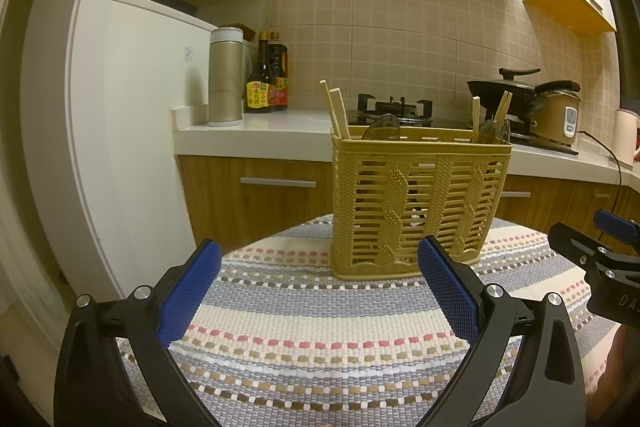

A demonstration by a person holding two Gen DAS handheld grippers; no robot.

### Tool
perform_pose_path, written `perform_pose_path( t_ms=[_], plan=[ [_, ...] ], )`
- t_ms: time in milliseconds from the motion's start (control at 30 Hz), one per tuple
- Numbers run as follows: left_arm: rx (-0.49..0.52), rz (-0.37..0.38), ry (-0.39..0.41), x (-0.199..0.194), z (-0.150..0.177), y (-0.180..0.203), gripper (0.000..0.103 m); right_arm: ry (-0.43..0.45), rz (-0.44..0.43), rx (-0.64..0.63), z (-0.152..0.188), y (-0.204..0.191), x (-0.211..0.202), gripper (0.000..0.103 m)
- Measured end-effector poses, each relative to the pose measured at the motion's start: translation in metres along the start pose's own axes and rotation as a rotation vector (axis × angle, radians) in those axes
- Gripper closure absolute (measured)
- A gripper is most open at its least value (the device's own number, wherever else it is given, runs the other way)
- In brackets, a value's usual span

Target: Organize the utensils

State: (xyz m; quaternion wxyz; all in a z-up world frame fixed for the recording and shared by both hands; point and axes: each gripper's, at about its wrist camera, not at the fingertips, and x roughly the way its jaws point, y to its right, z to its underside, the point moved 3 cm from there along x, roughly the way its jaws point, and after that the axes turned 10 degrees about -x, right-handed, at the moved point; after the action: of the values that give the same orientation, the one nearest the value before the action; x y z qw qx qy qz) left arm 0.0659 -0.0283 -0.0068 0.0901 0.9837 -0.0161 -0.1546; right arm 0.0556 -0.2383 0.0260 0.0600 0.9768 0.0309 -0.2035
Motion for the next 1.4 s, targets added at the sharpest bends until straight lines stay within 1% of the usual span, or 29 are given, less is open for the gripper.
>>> perform_pose_path(
  t_ms=[867, 1200, 1300, 1400],
  plan=[
    [0.013, 0.008, -0.006, 0.0017, 0.0021, 0.0009, 0.008, 0.001, 0.002, -0.008, 0.0001, -0.001, 0.0, 0.008],
    [0.022, 0.012, 0.009, -0.0012, 0.0006, -0.0002, 0.007, 0.0, 0.001, -0.008, 0.0, -0.0007, 0.0001, 0.008],
    [0.012, -0.002, 0.01, -0.0017, -0.0008, -0.0026, 0.007, 0.0, 0.002, -0.008, 0.0, -0.001, 0.0001, 0.008],
    [-0.01, 0.003, -0.001, -0.0001, -0.0027, -0.0079, 0.007, 0.0, 0.001, -0.009, -0.0001, -0.0009, 0.0003, 0.008]
  ],
)
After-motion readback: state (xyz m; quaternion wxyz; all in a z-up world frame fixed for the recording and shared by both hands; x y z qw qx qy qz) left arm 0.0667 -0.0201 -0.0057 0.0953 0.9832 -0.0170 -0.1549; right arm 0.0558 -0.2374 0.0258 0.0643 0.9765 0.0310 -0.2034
